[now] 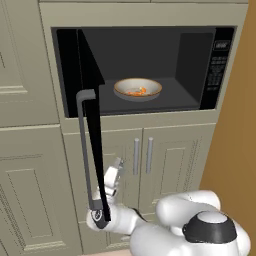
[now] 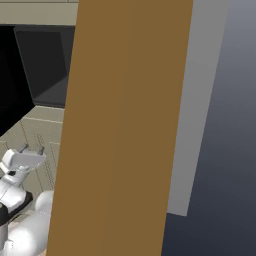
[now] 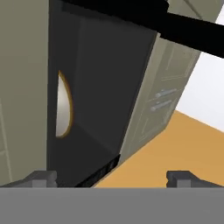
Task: Remove the apple from the bowl and place it on the small plate. Then place the bowl with only the shrimp in the microwave, close the door, and press the start button to microwave the shrimp.
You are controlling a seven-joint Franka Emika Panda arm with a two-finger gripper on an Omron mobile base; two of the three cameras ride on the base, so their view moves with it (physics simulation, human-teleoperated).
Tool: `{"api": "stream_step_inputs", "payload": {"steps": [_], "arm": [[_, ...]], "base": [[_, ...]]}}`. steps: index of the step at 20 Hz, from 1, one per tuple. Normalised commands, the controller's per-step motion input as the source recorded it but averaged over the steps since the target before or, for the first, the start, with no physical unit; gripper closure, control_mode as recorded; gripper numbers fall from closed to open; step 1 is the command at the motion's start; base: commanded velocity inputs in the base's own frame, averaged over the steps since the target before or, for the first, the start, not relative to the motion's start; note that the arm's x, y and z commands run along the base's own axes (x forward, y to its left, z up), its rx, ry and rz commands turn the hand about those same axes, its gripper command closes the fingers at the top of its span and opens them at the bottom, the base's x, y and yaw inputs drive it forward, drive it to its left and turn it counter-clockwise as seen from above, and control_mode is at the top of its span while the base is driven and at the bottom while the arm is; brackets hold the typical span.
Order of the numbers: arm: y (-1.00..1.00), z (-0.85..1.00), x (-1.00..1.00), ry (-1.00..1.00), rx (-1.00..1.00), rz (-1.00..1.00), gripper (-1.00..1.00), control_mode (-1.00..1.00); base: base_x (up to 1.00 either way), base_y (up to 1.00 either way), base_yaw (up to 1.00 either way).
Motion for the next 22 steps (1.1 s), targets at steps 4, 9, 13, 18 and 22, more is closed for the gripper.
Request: {"api": "stream_step_inputs", "payload": {"steps": [4,9,13,18,22], "arm": [[0.57,-0.25,0.00,0.18,-0.09,-0.04,-1.00,-1.00],[0.46,-0.38,0.13,0.15,-0.18,0.00,-1.00,-1.00],[0.47,-0.38,0.22,0.07,-0.14,0.00,-1.00,-1.00],[0.68,-0.47,0.08,0.07,-0.14,0.00,-1.00,-1.00],[0.71,-0.19,0.00,0.02,-0.05,-0.01,-1.00,-1.00]], "base": [[0.00,0.00,0.00],[0.00,0.00,0.00],[0.00,0.00,0.00],[0.00,0.00,0.00],[0.00,0.00,0.00]]}}
